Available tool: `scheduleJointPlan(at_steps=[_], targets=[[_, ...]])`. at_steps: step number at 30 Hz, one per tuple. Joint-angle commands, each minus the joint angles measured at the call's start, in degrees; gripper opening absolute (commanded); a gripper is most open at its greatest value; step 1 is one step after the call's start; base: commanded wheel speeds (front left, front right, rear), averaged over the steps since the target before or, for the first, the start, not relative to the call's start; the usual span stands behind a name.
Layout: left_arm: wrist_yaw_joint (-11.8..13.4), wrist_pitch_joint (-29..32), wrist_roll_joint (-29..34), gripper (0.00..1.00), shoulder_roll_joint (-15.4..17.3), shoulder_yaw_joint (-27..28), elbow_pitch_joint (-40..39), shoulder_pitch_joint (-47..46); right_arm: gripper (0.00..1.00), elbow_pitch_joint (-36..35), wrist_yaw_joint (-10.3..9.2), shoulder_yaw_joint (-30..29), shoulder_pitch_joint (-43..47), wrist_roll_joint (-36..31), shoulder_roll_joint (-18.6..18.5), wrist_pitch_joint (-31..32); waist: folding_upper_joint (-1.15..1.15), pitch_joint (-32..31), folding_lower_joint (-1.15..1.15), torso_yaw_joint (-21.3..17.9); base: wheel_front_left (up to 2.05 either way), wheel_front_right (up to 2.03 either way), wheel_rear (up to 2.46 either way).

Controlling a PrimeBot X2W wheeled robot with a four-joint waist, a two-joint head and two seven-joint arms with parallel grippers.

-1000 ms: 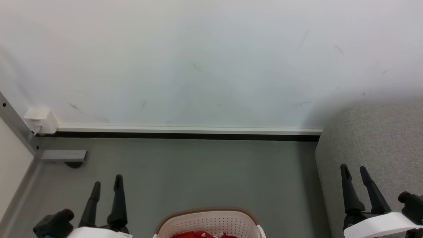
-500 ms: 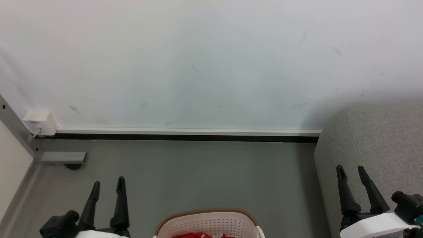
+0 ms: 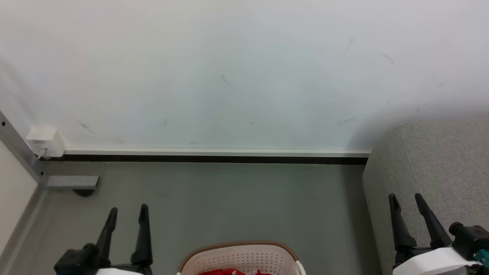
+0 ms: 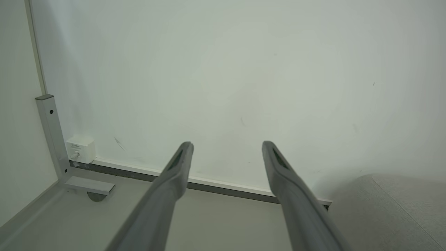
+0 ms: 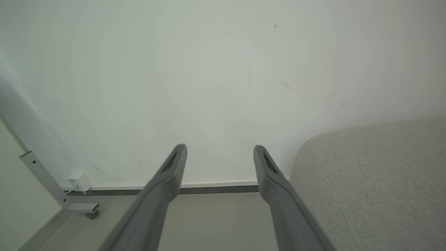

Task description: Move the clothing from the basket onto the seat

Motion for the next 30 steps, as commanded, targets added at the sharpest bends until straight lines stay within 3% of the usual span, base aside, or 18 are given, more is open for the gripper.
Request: scheduleJointPlan(at_steps=[1, 20, 30], targets=[[-0.1, -0.6, 1.8, 1.00, 0.5, 0.0, -0.4, 0.4, 1.00, 0.1, -0.10, -0.4, -1.0, -1.3, 0.3, -0.5, 0.00, 0.0, 0.00, 0.0, 0.00, 0.00, 0.00], [0.2, -2.6, 9.3, 1.00, 0.5, -0.9, -0.9, 1.0, 1.00, 0.8, -0.12, 0.4, -1.7, -8.7, 0.6, -0.9, 0.00, -0.2, 0.00, -0.4, 0.00, 0.00, 0.00], [0.2, -2.5, 9.2, 1.00, 0.5, -0.9, -0.5, 0.7, 1.00, 0.5, -0.12, 0.8, -1.6, -7.5, 0.7, -1.0, 0.00, -0.2, 0.00, -0.4, 0.00, 0.00, 0.00]])
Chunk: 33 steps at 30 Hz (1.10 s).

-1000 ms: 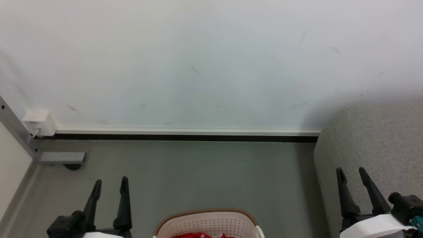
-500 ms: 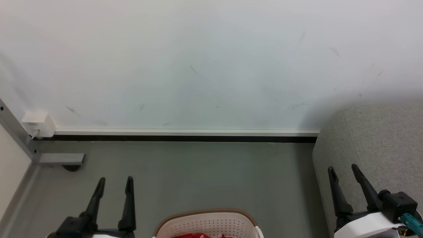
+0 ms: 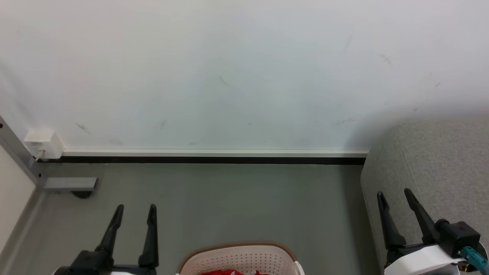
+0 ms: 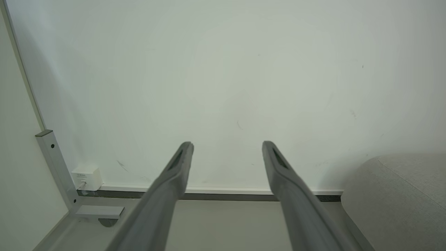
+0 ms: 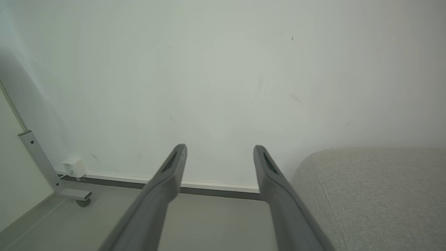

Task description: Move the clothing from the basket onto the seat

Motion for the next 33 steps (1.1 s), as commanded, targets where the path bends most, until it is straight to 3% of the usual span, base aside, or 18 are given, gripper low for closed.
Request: scheduleJointPlan(at_steps=[1, 20, 33], targets=[[0.1, 0.0, 0.2, 1.00, 0.4, 0.2, 0.2, 0.4, 1.00, 0.1, -0.12, 0.1, -0.5, 0.3, -0.5, -0.1, 0.00, 0.0, 0.00, 0.0, 0.00, 0.00, 0.00], [0.0, 0.0, 0.1, 1.00, 0.4, 0.3, 0.7, 0.1, 1.00, 0.9, -0.12, 0.8, -1.0, 0.6, -0.8, -0.4, 0.00, 0.4, 0.00, -0.1, 0.00, 0.00, 0.00], [0.4, 0.0, -1.8, 1.00, 0.4, -1.1, 1.1, -1.4, 1.00, -0.8, -0.12, 1.3, -2.5, 0.2, -0.9, -0.5, 0.00, 3.3, 0.00, -2.6, 0.00, 0.00, 0.00]])
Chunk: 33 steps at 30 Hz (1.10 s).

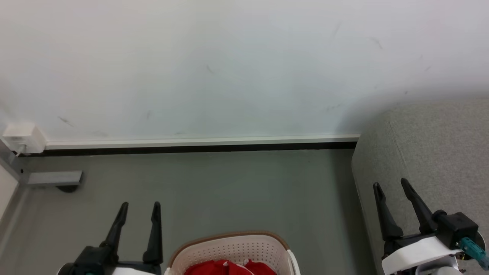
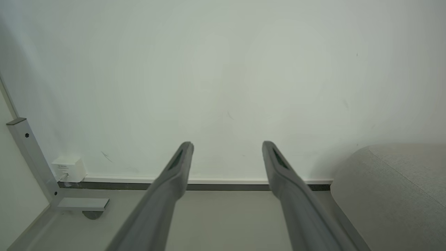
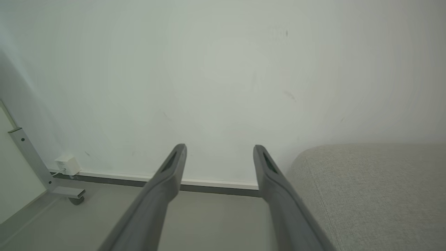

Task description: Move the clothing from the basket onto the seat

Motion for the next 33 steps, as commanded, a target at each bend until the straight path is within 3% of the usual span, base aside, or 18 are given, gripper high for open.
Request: scheduleJointPlan(at_steps=[1, 7, 21, 33], targets=[[0.1, 0.0, -1.0, 1.00, 0.3, -0.2, 0.3, -0.8, 1.00, -0.5, -0.12, 0.2, -1.2, -0.1, -0.2, -0.4, 0.00, 1.0, 0.00, -0.7, 0.00, 0.00, 0.00], [0.2, 0.0, -2.1, 1.00, 0.3, -1.0, 2.5, -3.1, 1.00, -1.6, -0.12, 0.8, -3.5, -0.1, -0.2, -0.4, 0.00, 4.9, 0.00, -2.5, 0.00, 0.00, 0.00], [-3.8, 0.0, -2.8, 1.00, 0.4, -1.2, 12.5, -11.1, 1.00, -6.8, -0.12, 0.1, -9.7, -0.7, 0.2, -0.4, 0.00, 15.9, 0.00, -6.4, 0.00, 0.00, 0.00], [-5.8, 0.0, -5.8, 1.00, 2.2, -6.4, 32.3, -21.7, 1.00, -14.4, -0.12, -2.8, -13.6, -0.2, 1.0, -0.4, 0.00, 25.9, 0.00, -8.3, 0.00, 0.00, 0.00]])
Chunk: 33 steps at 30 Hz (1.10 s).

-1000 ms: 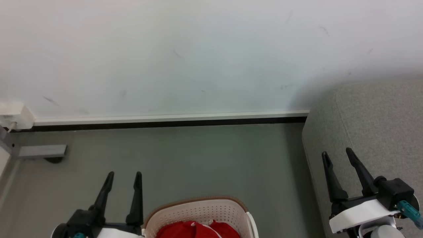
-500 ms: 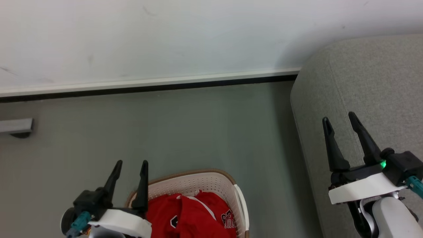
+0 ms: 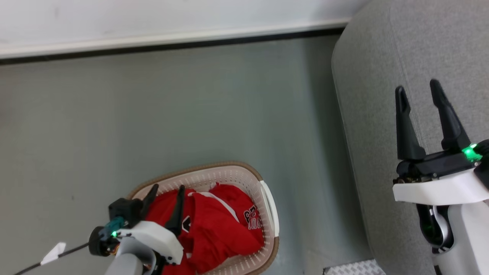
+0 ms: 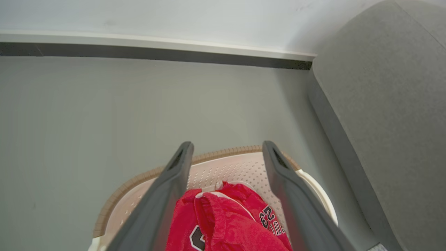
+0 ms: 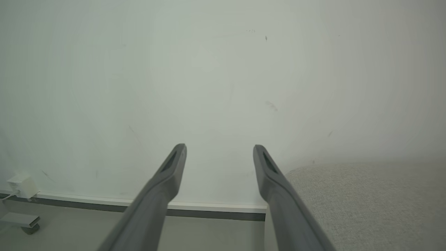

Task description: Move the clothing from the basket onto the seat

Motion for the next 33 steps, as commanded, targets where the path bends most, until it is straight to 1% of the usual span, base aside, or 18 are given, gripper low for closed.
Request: scheduleJointPlan(at_steps=[1, 7, 13, 18, 23, 25, 26, 33], targets=[[-0.1, 0.0, -1.1, 1.00, 0.7, -1.5, 1.8, -1.6, 1.00, -0.8, -0.12, -0.2, -1.1, 0.3, 0.0, -0.4, 0.00, 2.6, -0.02, -1.1, 0.00, 0.00, 0.00], [-0.1, 0.5, -7.7, 1.00, 3.0, -8.4, 11.3, -6.9, 1.00, -4.1, -0.12, -1.0, -2.8, 0.4, 0.7, -0.4, 0.00, 7.1, -0.02, -3.0, 0.00, 0.00, 0.00], [-0.1, 3.2, -14.4, 1.00, 5.2, -14.3, 17.5, -11.3, 1.00, -7.1, -0.12, -1.3, -4.3, 1.4, 1.9, -0.4, 0.00, 11.3, -0.02, -5.4, 0.00, 0.00, 0.00], [-0.1, 6.5, -18.6, 1.00, 7.1, -18.3, 21.2, -14.2, 1.00, -9.7, -0.12, -1.4, -4.9, 2.8, 2.7, -0.4, 0.00, 14.7, -0.02, -7.3, 0.00, 0.00, 0.00], [-0.1, 9.9, -22.6, 1.00, 8.9, -20.8, 24.1, -17.1, 1.00, -11.6, -0.12, -1.7, -5.6, 2.8, 3.0, -0.4, 0.00, 17.9, -0.02, -9.0, 0.00, 0.00, 0.00], [-0.1, 10.7, -23.1, 1.00, 9.2, -21.4, 24.6, -17.6, 1.00, -11.9, -0.12, -1.7, -5.7, 2.8, 3.0, -0.4, 0.00, 18.5, -0.02, -9.4, 0.00, 0.00, 0.00], [-0.1, 12.3, -24.2, 1.00, 10.1, -22.9, 25.1, -18.4, 1.00, -12.3, -0.12, -1.6, -5.7, 2.6, 3.2, -0.4, 0.00, 19.8, -0.02, -10.1, 0.00, 0.00, 0.00], [-0.1, 14.8, -26.6, 1.00, 12.1, -26.1, 25.8, -21.7, 1.00, -13.4, -0.12, -2.1, -6.1, 2.7, 3.6, -0.4, 0.00, 23.6, -0.02, -11.5, 0.00, 0.00, 0.00]])
